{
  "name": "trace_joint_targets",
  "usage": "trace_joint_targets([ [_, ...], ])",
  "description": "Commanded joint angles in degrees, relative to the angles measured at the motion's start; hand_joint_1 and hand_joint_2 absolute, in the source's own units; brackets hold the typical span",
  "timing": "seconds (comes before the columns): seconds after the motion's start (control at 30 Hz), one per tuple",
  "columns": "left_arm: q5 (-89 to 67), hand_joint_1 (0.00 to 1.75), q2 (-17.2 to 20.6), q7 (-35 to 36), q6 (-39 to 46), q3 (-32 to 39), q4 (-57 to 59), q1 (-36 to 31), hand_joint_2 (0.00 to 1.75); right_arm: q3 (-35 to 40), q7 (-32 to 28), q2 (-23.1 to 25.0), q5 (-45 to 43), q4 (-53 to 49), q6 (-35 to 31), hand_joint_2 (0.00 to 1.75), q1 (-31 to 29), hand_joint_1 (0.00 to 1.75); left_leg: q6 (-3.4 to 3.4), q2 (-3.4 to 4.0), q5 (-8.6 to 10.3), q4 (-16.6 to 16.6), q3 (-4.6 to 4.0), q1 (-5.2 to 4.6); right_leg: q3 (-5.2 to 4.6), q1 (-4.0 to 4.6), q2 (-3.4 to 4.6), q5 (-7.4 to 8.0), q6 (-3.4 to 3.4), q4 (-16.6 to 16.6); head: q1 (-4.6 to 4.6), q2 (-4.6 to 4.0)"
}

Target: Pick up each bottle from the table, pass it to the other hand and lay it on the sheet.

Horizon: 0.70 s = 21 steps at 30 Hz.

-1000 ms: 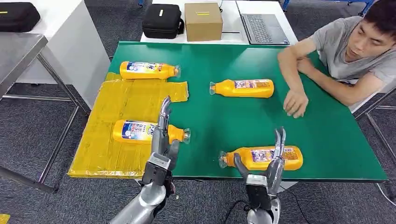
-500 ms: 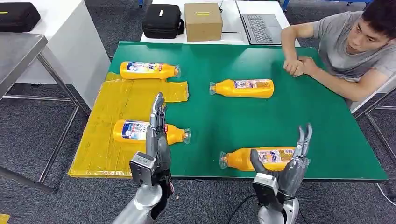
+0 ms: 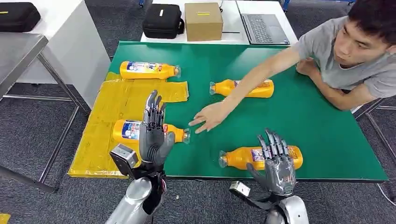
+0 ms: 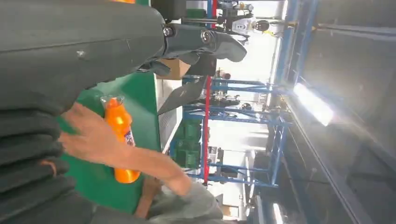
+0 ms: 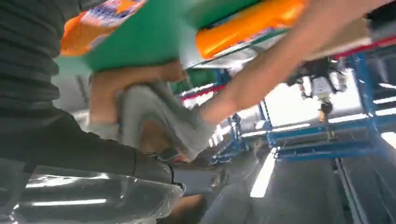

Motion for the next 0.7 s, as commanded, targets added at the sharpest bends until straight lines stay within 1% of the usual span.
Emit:
trace_joint_targets([
  [0.03, -2.85, 0.0, 1.21, 0.17, 1.77, 0.52, 0.52, 0.45, 1.75, -11.89, -4.67, 3.48, 2.33, -2.96, 0.0, 1.75, -3.58, 0.0, -0.09, 0.14, -0.1, -0.02, 0.21, -0.01, 0.16, 0.0, 0.1, -0.07, -0.07, 0.01, 0.0, 0.0],
  [0.07, -3.04, 0.0, 1.31, 0.17, 2.21, 0.44, 0.16, 0.59, 1.75, -12.26, -5.71, 3.82, 1.7, -3.27, 0.0, 1.75, -3.58, 0.0, -0.13, 0.17, -0.17, 0.02, 0.31, 0.02, 0.26, 0.03, 0.12, -0.13, -0.11, 0.02, 0.0, 0.0],
  [0.2, -3.04, 0.0, 1.31, 0.17, 2.21, 0.44, 0.16, 0.59, 1.75, -12.26, -5.71, 3.82, 1.7, -3.27, 0.0, 1.75, -3.58, 0.0, -0.09, 0.07, -0.07, -0.03, 0.16, -0.01, 0.13, -0.01, 0.04, -0.06, -0.08, -0.01, 0.02, 0.0],
  [0.23, -3.0, 0.0, 1.4, 0.17, 2.67, 0.36, 0.17, 0.66, 1.75, -12.8, -6.41, 4.62, 2.12, -4.94, 0.0, 1.75, -3.28, 0.0, -0.09, 0.07, -0.07, -0.03, 0.16, -0.02, 0.14, -0.01, 0.04, -0.06, -0.07, -0.01, 0.02, 0.0],
  [0.3, -3.15, 0.0, 1.78, 0.17, 4.25, -0.19, 0.8, 0.37, 1.75, -13.05, -6.27, 4.88, 4.03, -4.61, 0.0, 1.75, -3.27, 0.0, -0.15, 0.11, -0.16, -0.02, 0.3, -0.01, 0.25, 0.01, 0.06, -0.15, -0.14, 0.03, 0.02, 0.0],
  [0.33, -2.9, 0.0, 1.88, 0.17, 4.38, -0.14, 0.54, 0.41, 1.75, -12.27, -4.77, 4.31, 5.72, -4.05, 0.0, 1.75, -3.35, 0.0, -0.14, 0.08, -0.12, -0.02, 0.25, 0.0, 0.21, 0.01, 0.03, -0.12, -0.12, 0.01, 0.02, 0.0],
  [0.37, -2.31, 0.0, 1.82, 0.17, 3.87, 0.01, 1.04, 0.27, 1.75, -10.78, -1.85, 3.16, 7.34, -3.78, 0.0, 1.75, -3.49, 0.0, -0.1, 0.07, -0.07, -0.03, 0.17, -0.01, 0.14, 0.0, 0.04, -0.06, -0.08, -0.01, 0.02, 0.0],
  [0.4, -2.14, 0.0, 1.74, 0.17, 3.62, 0.24, 1.16, 0.28, 1.75, -8.43, 2.58, 1.11, 9.05, -2.52, 0.0, 1.75, -3.65, 0.0, -0.14, 0.1, -0.14, -0.03, 0.3, 0.01, 0.25, 0.02, 0.06, -0.12, -0.12, 0.0, 0.0, 0.0],
  [0.43, -1.68, 0.0, 1.58, 0.17, 3.17, 0.45, 1.83, 0.15, 1.75, -6.39, 6.33, -0.76, 10.15, -1.76, 0.0, 1.75, -3.8, 0.0, -0.1, 0.15, -0.09, -0.04, 0.2, 0.02, 0.17, 0.03, 0.11, -0.04, -0.08, -0.05, 0.0, 0.0],
  [0.47, -1.68, 0.0, 1.58, 0.17, 3.17, 0.45, 1.83, 0.15, 1.75, -6.39, 6.33, -0.76, 10.15, -1.76, 0.0, 1.75, -3.8, 0.0, -0.15, 0.18, -0.16, -0.02, 0.33, 0.04, 0.29, 0.06, 0.12, -0.11, -0.13, -0.03, 0.0, 0.0],
  [0.5, -1.68, 0.0, 1.58, 0.17, 3.17, 0.45, 1.83, 0.15, 1.75, -6.39, 6.33, -0.76, 10.15, -1.76, 0.0, 1.75, -3.8, 0.0, -0.08, 0.12, -0.06, -0.05, 0.18, 0.0, 0.16, 0.0, 0.08, -0.03, -0.06, -0.05, 0.0, 0.0],
  [0.53, -1.68, 0.0, 1.58, 0.17, 3.17, 0.45, 1.83, 0.15, 1.75, -6.39, 6.33, -0.76, 10.15, -1.76, 0.0, 1.75, -3.8, 0.0, -0.13, 0.16, -0.14, -0.04, 0.33, 0.01, 0.29, 0.03, 0.1, -0.1, -0.11, -0.04, 0.02, 0.0],
  [0.57, -1.68, 0.0, 1.58, 0.17, 3.17, 0.45, 1.83, 0.15, 1.75, -6.39, 6.33, -0.76, 10.15, -1.76, 0.0, 1.75, -3.8, 0.0, -0.1, 0.12, -0.09, -0.04, 0.24, 0.01, 0.22, 0.02, 0.08, -0.06, -0.08, -0.05, 0.0, 0.0],
  [0.6, -1.68, 0.0, 1.58, 0.17, 3.17, 0.45, 1.83, 0.15, 1.75, -6.39, 6.33, -0.76, 10.15, -1.76, 0.0, 1.75, -3.8, 0.0, -0.14, 0.15, -0.16, -0.03, 0.36, 0.02, 0.33, 0.03, 0.09, -0.12, -0.12, -0.04, 0.02, 0.0],
  [0.63, -1.52, 0.0, 1.35, 0.17, 3.02, 0.69, 2.7, -0.41, 1.75, -4.37, 9.89, -2.81, 10.58, 0.59, 0.0, 1.75, -3.82, 0.0, -0.09, 0.13, -0.1, -0.03, 0.24, 0.02, 0.22, 0.02, 0.09, -0.06, -0.08, -0.06, 0.0, 0.0],
  [0.67, -1.5, 0.0, 1.3, 0.17, 3.17, 0.68, 2.93, -0.08, 1.75, -2.67, 12.92, -4.68, 11.18, 4.03, 0.0, 1.75, -4.63, 0.0, -0.13, 0.17, -0.17, -0.03, 0.37, 0.03, 0.33, 0.04, 0.11, -0.12, -0.11, -0.04, 0.02, 0.0],
  [0.7, -1.04, 0.0, 1.16, 0.17, 3.16, 0.78, 4.02, -0.37, 1.75, -0.56, 16.18, -6.79, 11.15, 6.2, 0.0, 1.75, -5.4, 0.0, -0.08, 0.16, -0.09, -0.07, 0.29, 0.03, 0.28, 0.04, 0.12, -0.02, -0.07, -0.13, 0.02, 0.0],
])
